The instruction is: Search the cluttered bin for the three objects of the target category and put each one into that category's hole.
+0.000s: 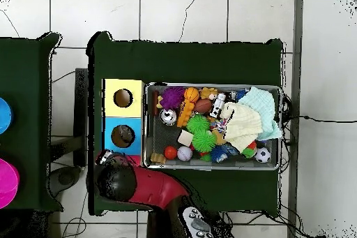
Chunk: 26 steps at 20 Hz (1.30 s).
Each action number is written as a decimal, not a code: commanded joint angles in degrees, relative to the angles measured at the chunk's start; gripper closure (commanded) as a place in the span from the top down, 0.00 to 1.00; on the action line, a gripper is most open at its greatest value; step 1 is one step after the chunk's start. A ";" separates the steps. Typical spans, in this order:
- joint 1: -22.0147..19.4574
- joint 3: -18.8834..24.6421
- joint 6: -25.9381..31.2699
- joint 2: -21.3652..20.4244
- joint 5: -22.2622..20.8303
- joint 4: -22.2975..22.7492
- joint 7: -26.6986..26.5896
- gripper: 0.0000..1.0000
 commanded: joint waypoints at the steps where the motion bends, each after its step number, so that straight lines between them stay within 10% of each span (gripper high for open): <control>1: 6.53 -10.74 15.80 -1.18 -0.07 -8.82 12.86 0.00; 6: 14.41 -25.60 13.81 1.95 -7.22 -15.90 8.80 0.00; 26: 12.58 -32.10 8.78 6.20 -21.13 -18.77 5.06 0.00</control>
